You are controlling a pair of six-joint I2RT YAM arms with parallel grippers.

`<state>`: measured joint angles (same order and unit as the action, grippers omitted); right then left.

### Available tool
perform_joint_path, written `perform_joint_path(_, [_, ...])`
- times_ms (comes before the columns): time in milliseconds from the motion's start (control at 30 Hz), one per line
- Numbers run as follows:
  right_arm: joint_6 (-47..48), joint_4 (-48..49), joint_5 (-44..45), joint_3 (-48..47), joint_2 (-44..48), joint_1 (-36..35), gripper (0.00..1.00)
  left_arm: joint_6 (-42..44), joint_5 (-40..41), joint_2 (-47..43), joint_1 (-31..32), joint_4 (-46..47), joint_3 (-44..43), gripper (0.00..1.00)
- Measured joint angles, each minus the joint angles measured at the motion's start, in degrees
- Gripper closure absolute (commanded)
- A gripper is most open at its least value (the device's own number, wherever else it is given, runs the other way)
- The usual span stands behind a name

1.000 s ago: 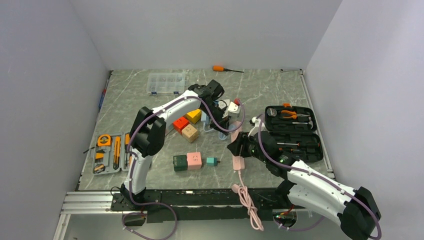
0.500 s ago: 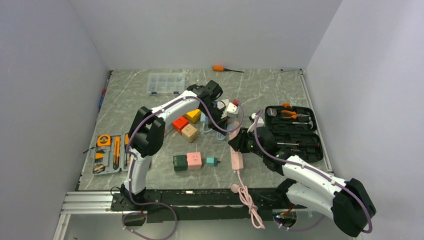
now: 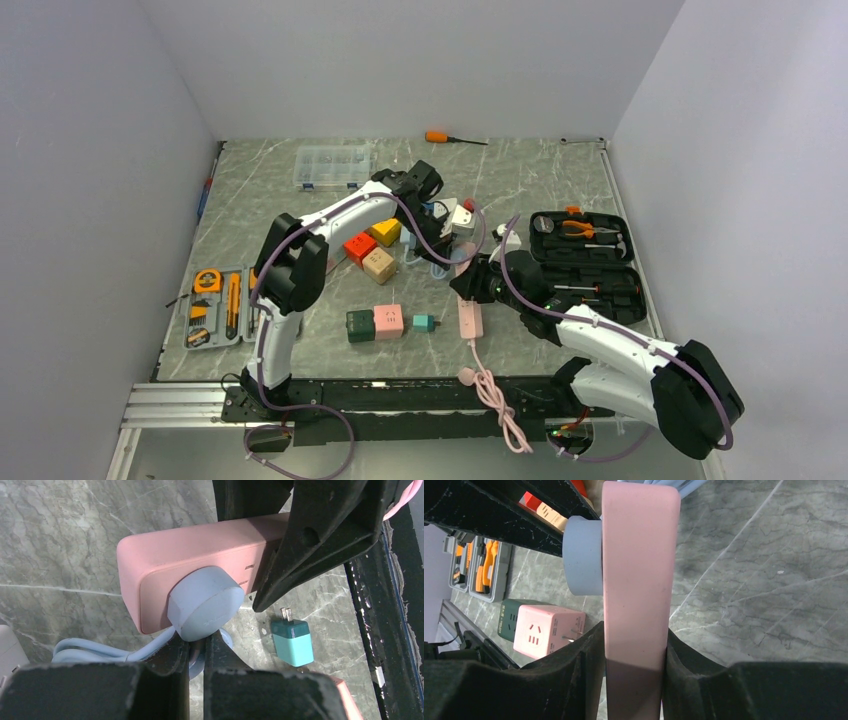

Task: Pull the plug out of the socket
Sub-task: Remove the plug from the socket.

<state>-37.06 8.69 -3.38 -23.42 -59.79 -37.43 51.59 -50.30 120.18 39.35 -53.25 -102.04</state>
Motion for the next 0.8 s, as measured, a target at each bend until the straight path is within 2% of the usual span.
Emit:
perform_joint_path(100, [0.0, 0.0, 0.1, 0.0, -0.1, 0.0, 0.7, 0.0, 0.0, 0.0, 0.0, -0.1, 0.0, 1.0])
perform_joint_path(267, [-0.1, 0.4, 0.1, 0.0, -0.9, 0.2, 0.98, 0.2, 0.2, 0.0, -0.1, -0.5, 0.0, 1.0])
perform_joint_path(567, [0.0, 0.7, 0.0, -0.1, -1.5, 0.8, 1.0, 2.1, 0.3, -0.5, -0.2, -0.7, 0.8, 1.0])
perform_joint_path(800, [0.1, -0.4, -5.3, 1.1, 2.9, 3.1, 1.0, 9.4, -2.2, -1.3, -0.7, -5.4, -0.3, 1.0])
